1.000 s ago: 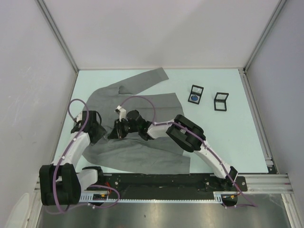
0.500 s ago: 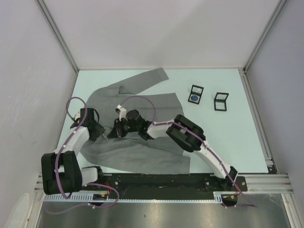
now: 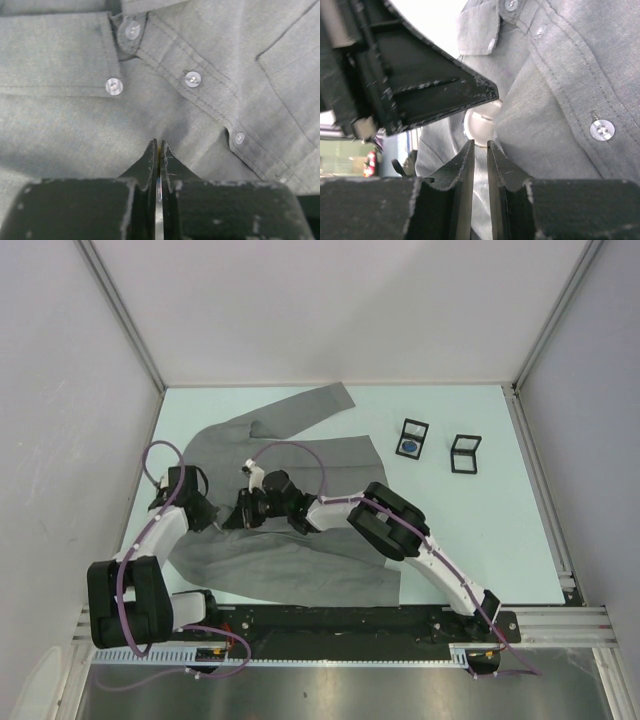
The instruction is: Remove the brooch from the garment
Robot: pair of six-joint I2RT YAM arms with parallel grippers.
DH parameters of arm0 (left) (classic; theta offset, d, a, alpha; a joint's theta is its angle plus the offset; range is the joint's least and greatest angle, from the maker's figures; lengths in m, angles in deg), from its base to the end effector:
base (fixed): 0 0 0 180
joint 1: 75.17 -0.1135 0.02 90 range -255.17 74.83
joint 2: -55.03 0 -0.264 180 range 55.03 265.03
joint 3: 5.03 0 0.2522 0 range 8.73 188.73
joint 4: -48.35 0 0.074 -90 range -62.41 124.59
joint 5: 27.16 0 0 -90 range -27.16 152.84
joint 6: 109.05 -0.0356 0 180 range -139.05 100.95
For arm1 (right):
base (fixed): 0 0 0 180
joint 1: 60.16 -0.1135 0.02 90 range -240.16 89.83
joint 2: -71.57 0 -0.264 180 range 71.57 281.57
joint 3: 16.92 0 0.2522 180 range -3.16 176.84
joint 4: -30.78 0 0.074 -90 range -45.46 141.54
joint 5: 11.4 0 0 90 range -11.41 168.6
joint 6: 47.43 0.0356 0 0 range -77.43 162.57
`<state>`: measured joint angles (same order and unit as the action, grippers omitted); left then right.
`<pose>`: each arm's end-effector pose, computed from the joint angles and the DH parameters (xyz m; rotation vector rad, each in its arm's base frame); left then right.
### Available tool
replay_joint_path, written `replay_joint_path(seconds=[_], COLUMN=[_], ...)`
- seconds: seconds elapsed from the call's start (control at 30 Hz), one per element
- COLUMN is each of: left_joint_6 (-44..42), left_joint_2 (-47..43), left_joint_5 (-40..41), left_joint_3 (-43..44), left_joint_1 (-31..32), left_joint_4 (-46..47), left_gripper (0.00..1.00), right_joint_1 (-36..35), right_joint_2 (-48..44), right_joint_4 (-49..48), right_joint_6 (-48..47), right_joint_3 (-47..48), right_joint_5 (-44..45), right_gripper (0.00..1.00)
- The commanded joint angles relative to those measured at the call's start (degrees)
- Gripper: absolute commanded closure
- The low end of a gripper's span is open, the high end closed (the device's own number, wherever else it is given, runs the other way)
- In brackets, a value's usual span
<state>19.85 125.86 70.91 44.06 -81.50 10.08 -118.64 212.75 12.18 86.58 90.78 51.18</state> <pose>0.2203 0.0295 0.1748 -1.0455 2.3820 -0.0192 0.2673 0.4673 0.1128 -0.6632 2.0581 1.5990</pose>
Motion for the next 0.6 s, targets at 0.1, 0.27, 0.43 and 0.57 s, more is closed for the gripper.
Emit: replay_joint_path(seconds=[0.1, 0.27, 0.43, 0.57], left_joint_6=[-6.0, -8.8, -11.5, -12.1], left_joint_2=[-4.8, -7.6, -12.1, -14.4], left_joint_5=[-3.9, -5.8, -7.5, -10.4], left_joint_3=[-4.1, -6.1, -8.8, -10.0], left_joint_1=[-0.5, -0.4, -0.5, -0.4], left_joint_4=[6.4, 8.7, 10.9, 12.4], left_gripper=[1.0, 1.0, 1.0, 1.0], right_joint_1=[0.8, 0.7, 0.6, 0.6], right_joint_2=[4.3, 4.4, 4.4, 4.4], right_joint_4=[-0.3, -0.7, -1.7, -1.7], right_joint_6=[10.1, 11.9, 12.4, 12.5], right_joint_3=[3.8, 3.9, 4.0, 4.7], right_joint_5=[1.1, 1.5, 1.7, 1.5], right_gripper=[0.79, 0.79, 0.74, 0.73])
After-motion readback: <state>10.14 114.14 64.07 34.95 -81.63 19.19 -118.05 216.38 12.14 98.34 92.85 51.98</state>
